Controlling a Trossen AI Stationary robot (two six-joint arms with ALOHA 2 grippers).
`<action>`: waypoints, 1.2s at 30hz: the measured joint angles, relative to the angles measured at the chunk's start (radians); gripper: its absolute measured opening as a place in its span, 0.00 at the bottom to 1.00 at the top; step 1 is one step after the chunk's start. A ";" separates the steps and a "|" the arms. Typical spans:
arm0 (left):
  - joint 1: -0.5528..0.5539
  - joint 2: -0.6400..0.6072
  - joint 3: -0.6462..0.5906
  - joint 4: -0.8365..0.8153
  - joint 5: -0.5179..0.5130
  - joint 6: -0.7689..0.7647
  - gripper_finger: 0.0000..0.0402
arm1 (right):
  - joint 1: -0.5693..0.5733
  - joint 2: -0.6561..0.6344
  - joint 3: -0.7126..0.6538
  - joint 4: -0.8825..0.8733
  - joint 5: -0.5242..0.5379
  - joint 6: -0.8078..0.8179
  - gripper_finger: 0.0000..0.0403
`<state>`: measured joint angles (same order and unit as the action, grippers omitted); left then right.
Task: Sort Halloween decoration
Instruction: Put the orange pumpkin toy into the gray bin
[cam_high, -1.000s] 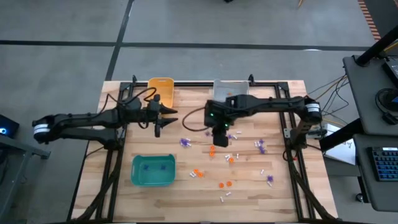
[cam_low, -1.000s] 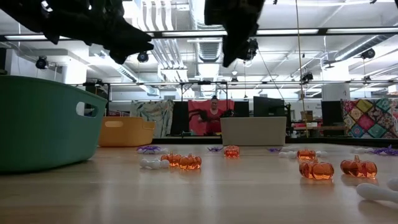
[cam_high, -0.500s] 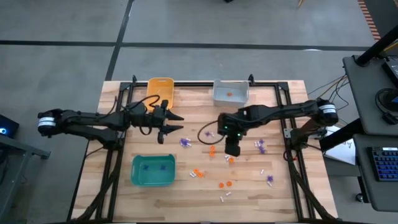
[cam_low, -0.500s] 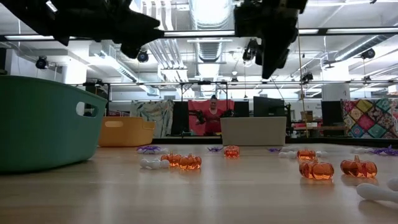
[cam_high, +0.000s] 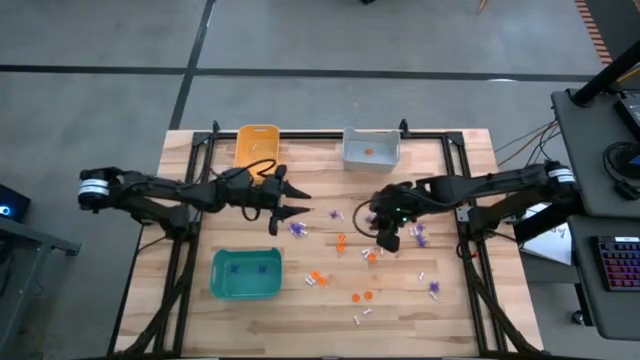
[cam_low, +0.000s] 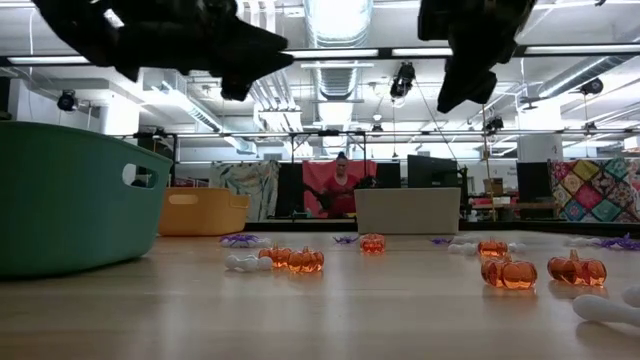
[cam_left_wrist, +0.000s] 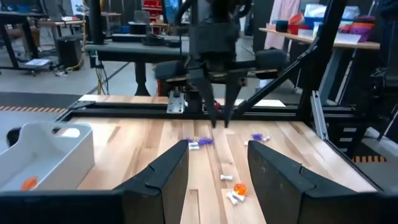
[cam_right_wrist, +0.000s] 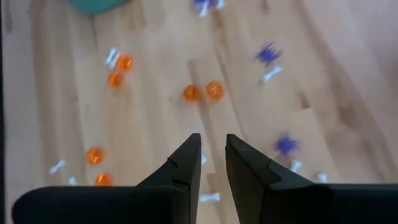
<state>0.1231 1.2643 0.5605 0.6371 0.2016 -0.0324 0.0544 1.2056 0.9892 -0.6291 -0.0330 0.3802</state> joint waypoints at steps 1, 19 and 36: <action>-0.004 0.020 0.013 -0.002 0.000 0.011 0.37 | 0.000 -0.010 -0.021 0.031 0.021 0.009 0.16; -0.008 0.171 0.134 -0.011 0.000 0.074 0.37 | 0.000 0.133 -0.278 0.654 0.044 -0.197 0.17; -0.008 0.158 0.132 -0.013 0.000 0.076 0.37 | -0.001 0.408 -0.278 0.838 0.033 -0.173 0.49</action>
<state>0.1146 1.4220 0.6930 0.6245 0.2019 0.0437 0.0531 1.6141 0.7109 0.2089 0.0003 0.2068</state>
